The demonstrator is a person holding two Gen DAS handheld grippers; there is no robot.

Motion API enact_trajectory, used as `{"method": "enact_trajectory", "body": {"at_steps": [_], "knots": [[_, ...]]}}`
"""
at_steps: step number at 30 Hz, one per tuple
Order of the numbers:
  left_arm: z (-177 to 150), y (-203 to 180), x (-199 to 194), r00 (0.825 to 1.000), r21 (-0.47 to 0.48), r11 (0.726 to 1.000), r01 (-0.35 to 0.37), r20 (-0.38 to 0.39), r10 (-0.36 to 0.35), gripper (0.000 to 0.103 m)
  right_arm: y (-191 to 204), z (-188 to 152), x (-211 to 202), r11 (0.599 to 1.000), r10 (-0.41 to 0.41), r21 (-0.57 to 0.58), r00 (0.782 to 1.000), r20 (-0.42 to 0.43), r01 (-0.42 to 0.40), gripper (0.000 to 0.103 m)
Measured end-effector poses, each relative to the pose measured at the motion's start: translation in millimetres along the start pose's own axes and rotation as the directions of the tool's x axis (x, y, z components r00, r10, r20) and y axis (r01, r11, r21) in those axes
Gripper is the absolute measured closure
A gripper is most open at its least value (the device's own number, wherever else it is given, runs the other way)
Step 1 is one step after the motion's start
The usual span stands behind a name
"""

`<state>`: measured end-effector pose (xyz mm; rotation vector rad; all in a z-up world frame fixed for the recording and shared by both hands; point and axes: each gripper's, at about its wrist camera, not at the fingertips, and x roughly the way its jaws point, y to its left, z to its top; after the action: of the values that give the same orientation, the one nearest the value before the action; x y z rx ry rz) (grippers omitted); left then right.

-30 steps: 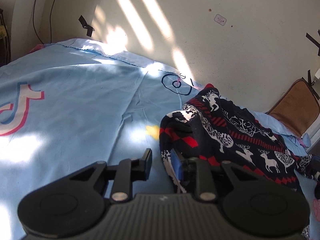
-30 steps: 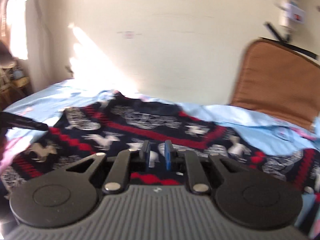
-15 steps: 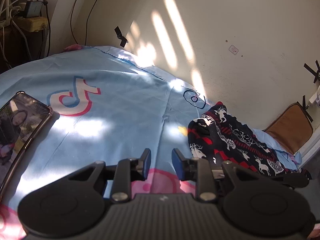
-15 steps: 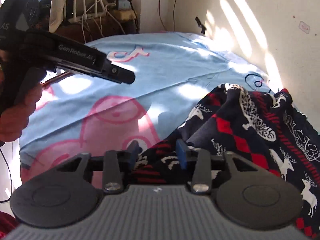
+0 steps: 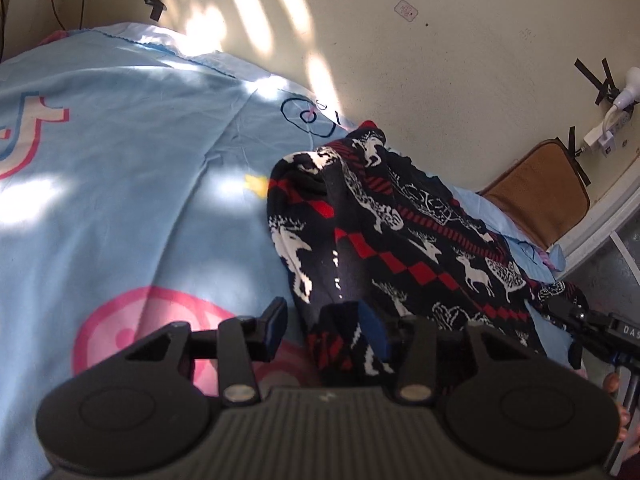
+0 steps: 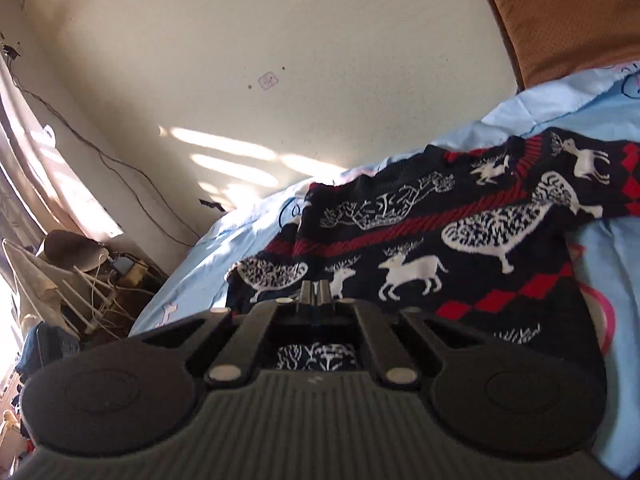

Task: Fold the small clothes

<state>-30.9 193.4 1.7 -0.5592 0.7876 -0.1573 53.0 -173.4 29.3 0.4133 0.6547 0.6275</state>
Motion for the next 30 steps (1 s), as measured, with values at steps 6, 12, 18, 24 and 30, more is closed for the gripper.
{"method": "enact_trajectory", "body": {"at_steps": [6, 12, 18, 24, 30], "knots": [[-15, 24, 0, 0.976, -0.259, 0.945, 0.2, -0.033, -0.215, 0.083, -18, -31, 25, 0.994, -0.091, -0.077, 0.989, -0.119, 0.082, 0.089], [-20, 37, 4, 0.954, -0.407, 0.866, 0.29, 0.055, -0.293, 0.09, -48, -36, 21, 0.998, 0.014, 0.063, 0.995, -0.099, -0.008, 0.09], [19, 27, -48, 0.945, -0.286, 0.912, 0.293, 0.232, -0.231, 0.094, -50, -40, 17, 0.995, 0.039, 0.097, 0.996, -0.083, -0.031, 0.093], [52, 41, -89, 0.948, -0.228, 0.965, 0.129, 0.315, -0.052, 0.094, -58, -39, 18, 0.988, 0.058, 0.149, 0.995, -0.083, -0.045, 0.097], [81, 41, -143, 0.863, -0.163, 0.986, -0.044, 0.491, 0.119, 0.094, -58, -39, 18, 0.987, 0.06, 0.154, 0.995, -0.082, -0.047, 0.098]]}}
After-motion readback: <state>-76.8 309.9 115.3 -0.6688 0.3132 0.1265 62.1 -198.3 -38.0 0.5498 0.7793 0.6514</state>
